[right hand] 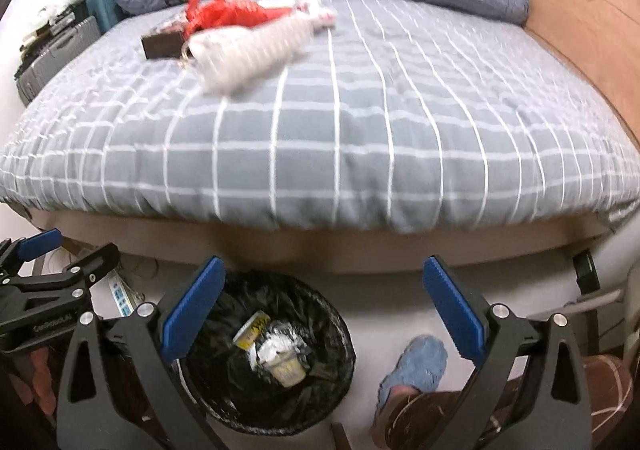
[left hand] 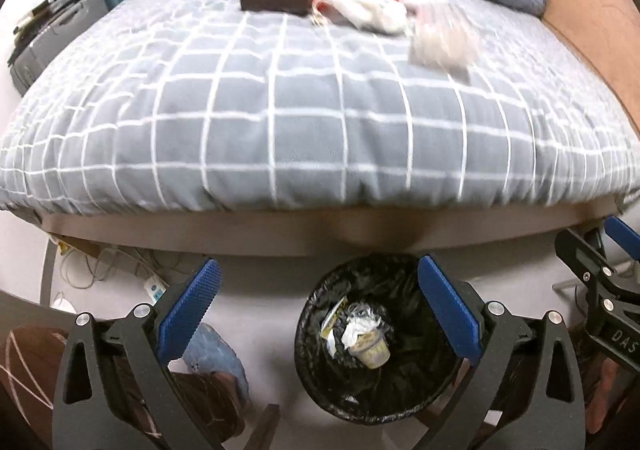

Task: Collect trash
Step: 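Raise both open tools from the bin back over the bed, then grasp the brown cookie box with left tool while right tool grasps the bubble wrap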

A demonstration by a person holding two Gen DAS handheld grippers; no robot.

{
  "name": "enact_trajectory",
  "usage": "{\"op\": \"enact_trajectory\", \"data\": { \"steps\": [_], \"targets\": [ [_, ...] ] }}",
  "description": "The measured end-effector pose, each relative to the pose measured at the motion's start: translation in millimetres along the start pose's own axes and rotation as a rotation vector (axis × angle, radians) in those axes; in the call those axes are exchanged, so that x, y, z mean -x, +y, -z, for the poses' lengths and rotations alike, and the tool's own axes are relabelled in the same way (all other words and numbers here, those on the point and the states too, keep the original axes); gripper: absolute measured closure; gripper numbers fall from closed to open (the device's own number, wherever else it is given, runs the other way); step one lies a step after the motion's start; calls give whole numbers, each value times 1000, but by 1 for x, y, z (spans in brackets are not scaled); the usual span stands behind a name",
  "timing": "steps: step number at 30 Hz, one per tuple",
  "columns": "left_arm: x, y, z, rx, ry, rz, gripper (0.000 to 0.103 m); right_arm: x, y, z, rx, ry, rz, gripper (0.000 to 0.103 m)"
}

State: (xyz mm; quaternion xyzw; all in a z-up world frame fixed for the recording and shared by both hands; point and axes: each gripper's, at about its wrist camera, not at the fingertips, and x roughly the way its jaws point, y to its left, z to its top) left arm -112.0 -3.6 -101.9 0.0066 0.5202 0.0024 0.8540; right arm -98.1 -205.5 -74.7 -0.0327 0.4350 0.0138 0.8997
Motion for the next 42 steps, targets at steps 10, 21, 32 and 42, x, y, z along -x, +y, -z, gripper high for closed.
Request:
{"op": "enact_trajectory", "data": {
  "steps": [10, 21, 32, 42],
  "targets": [
    [13, 18, -53, 13, -75, -33, 6, 8, 12, -45, 25, -67, -10, 8],
    [8, 33, -123, 29, -135, -57, 6, -3, 21, -101, 36, -122, -31, 8],
    [-19, 50, -208, 49, -155, -76, 6, -40, 34, -151, 47, -127, -50, 8],
    [-80, 72, -308, 46, -95, -38, 6, -82, 37, -184, 29, -108, -73, 8]
  ]
}}
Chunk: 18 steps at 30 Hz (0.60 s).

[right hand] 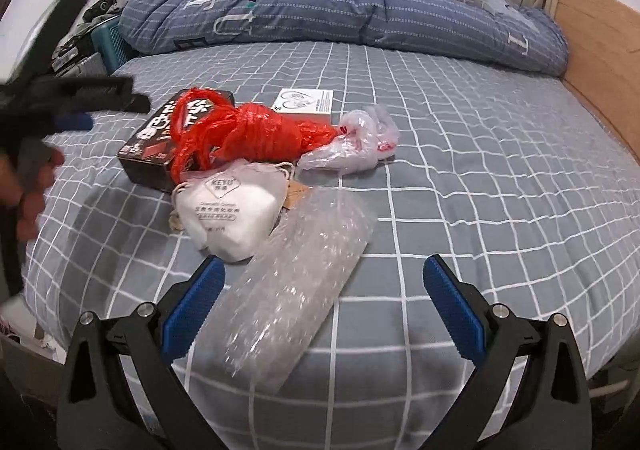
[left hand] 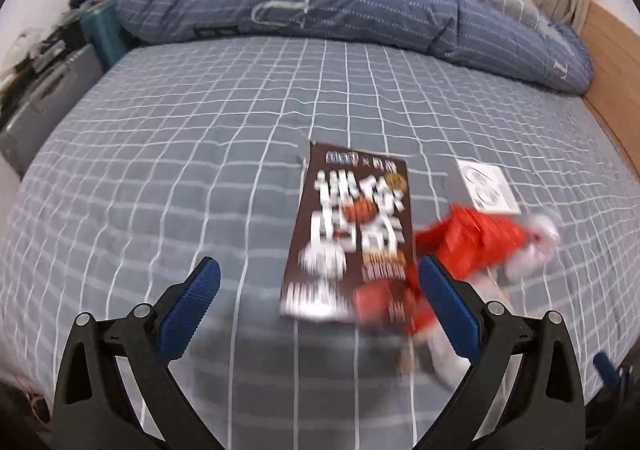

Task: Collect trash
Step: 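Grasp the brown cookie box with left tool while right tool grasps the bubble wrap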

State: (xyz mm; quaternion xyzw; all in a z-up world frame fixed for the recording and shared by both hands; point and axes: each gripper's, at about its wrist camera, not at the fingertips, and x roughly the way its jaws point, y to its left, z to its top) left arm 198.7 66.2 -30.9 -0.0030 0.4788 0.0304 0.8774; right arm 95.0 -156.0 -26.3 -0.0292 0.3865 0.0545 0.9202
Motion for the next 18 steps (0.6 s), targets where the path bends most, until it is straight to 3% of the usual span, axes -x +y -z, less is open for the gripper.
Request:
{"op": "enact_trajectory", "data": {
  "steps": [6, 18],
  "targets": [
    [-48, -15, -33, -74, 63, -26, 6, -27, -4, -2, -17, 42, -12, 8],
    [-84, -37, -35, -89, 122, -20, 6, -45, -7, -2, -37, 78, -43, 10]
  ]
}}
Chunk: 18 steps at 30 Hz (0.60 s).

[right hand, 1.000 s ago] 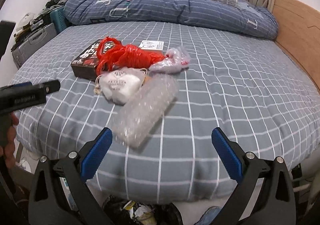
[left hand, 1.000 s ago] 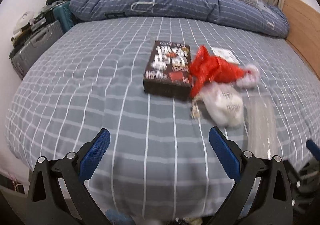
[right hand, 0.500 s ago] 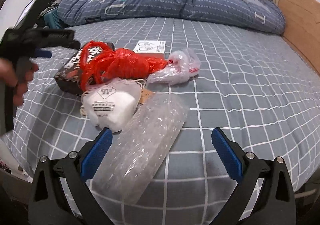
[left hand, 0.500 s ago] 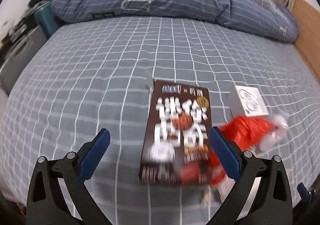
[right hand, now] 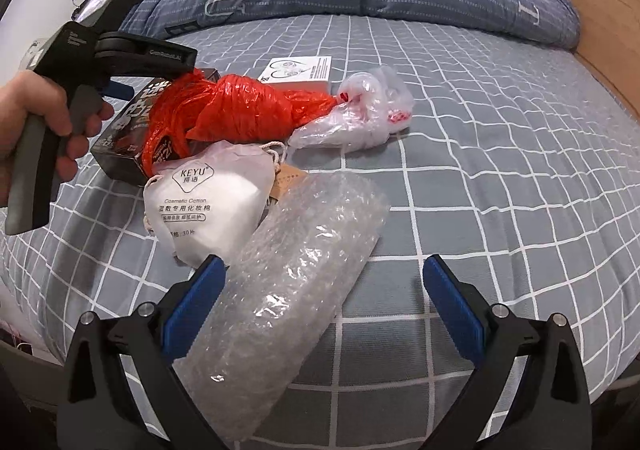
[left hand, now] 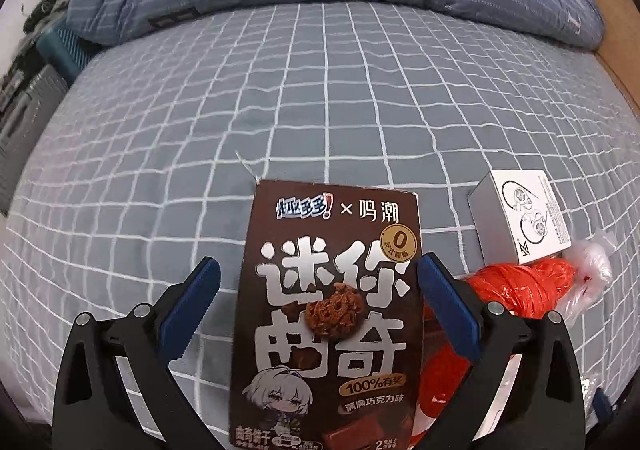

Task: Collect trash
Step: 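Grasp the brown cookie box with left tool while right tool grasps the bubble wrap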

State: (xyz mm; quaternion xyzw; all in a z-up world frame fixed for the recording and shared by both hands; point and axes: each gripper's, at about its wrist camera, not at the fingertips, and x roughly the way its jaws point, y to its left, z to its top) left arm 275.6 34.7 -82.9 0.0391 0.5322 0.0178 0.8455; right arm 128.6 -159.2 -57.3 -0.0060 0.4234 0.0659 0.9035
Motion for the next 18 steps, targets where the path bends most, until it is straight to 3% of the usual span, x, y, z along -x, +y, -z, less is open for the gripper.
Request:
{"op": "enact_trajectory", "data": {
  "steps": [5, 10, 18],
  "targets": [
    [-3, 0, 5, 18, 22, 31, 6, -1, 1, 0, 4, 11, -17, 17],
    [-3, -3, 14, 16, 29, 16, 6, -2, 2, 1, 2, 24, -36, 24],
    [-6, 2, 23, 43, 49, 39, 11, -5, 8, 4, 11, 62, -79, 52]
  ]
}}
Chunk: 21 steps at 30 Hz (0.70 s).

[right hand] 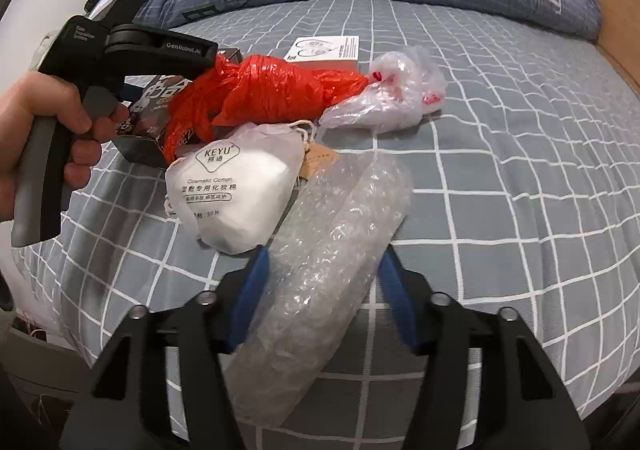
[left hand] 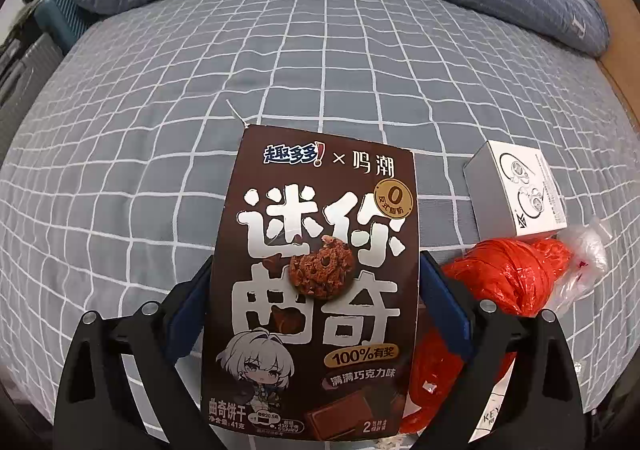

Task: Collect trash
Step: 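Grasp the brown cookie box with left tool while right tool grasps the bubble wrap, then carry the cookie box and bubble wrap down over the bin with both tools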

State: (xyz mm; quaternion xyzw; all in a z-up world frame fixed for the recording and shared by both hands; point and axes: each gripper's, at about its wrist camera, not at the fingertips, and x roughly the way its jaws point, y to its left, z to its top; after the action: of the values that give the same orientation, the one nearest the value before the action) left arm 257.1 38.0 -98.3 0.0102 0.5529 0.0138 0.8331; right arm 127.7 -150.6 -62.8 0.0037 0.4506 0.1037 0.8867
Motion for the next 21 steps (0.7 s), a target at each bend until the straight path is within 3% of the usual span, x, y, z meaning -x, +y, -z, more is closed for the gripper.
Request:
{"op": "enact_trajectory", "data": {
  "steps": [4, 8, 21],
  "targets": [
    [6, 2, 2, -3, -17, -4, 12, 2, -1, -1, -2, -8, -22, 63],
    [18, 5, 2, 13, -46, -6, 12, 7, -1, -1, -2, -17, -23, 65],
    [26, 5, 14, 71, -94, -94, 12, 22, -3, -3, -5, -49, -13, 66]
  ]
}}
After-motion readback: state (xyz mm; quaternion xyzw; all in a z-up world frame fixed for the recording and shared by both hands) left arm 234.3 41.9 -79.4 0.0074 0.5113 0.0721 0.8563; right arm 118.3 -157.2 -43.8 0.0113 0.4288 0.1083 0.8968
